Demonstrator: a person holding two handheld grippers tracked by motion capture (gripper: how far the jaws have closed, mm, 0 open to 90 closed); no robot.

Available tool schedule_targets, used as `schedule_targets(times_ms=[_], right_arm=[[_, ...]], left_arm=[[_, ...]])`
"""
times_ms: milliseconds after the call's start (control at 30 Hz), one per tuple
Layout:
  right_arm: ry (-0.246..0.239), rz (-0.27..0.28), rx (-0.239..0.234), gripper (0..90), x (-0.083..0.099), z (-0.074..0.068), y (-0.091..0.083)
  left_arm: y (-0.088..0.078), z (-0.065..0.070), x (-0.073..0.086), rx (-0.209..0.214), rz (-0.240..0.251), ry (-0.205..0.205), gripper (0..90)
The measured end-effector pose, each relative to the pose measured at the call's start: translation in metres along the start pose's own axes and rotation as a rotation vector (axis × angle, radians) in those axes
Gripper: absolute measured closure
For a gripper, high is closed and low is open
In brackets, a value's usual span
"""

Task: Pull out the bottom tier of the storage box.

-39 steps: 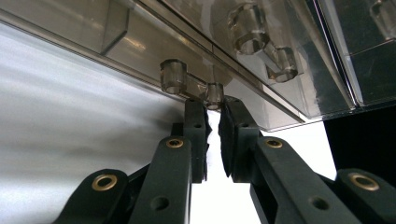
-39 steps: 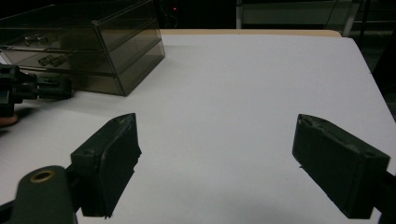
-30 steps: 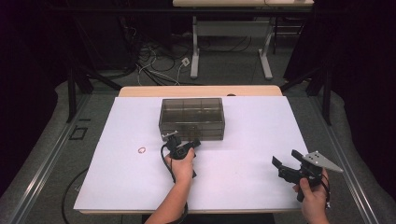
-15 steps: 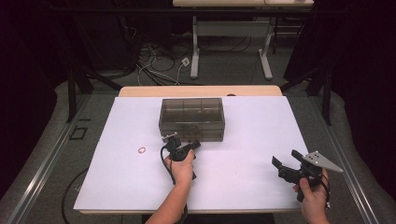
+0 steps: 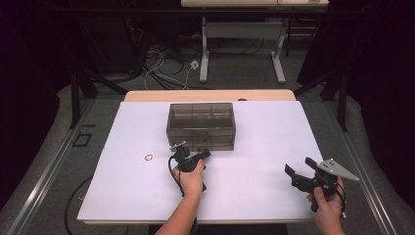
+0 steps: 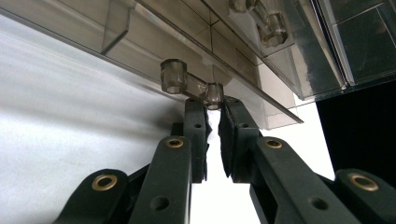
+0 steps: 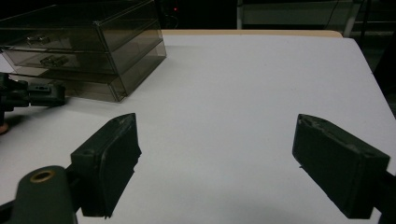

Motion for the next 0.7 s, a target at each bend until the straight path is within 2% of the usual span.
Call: schedule_targets(times_ms=[67,167,267,367,433,467,700], right_arm=[[0.001,-0.003,0.004,14.1,0.0000,0.0000,-0.0003],[0.000,-0.003,0.004,14.1,-0.0001,0.0000,-0.0004],[0.001,0.000,0.004,14.1,-0.0002,-0.0001,-0.0005],[0.002,-0.003,0.002,14.1,-0.0002,-0.0005,-0.0007],[0.006,-0.004,0.002,14.1,0.0000,-0.0010,-0.0008],[0.005,-0.004,0.004,14.1,-0.0001,-0.0008,-0.0008],[0.006,-0.005,0.002,14.1,0.0001,-0.0010,-0.0005]], left_arm=[[-0.0003,0.0011,0.0009,0.005,0.007,-0.012,81.2],[-0.0014,0.0001,0.0023,-0.001,0.004,0.000,81.2],[-0.0020,0.0012,0.0035,0.005,0.009,-0.016,81.2],[-0.0033,-0.0006,0.0046,-0.004,0.007,0.011,81.2],[-0.0036,-0.0004,0.0054,-0.002,0.008,0.009,81.2],[-0.0035,0.0012,0.0056,0.002,0.012,-0.011,81.2],[-0.0049,0.0004,0.0080,0.004,0.009,-0.005,81.2]])
Point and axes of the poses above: each handheld gripper's, and its own axes: y roughly forward along the jaws, x roughly out of its underside, z roughly to its right, the point moved 4 cm from there along y, roughly forward along the jaws, and after that the axes turned 14 degrees about -x, right-handed, at the moved point
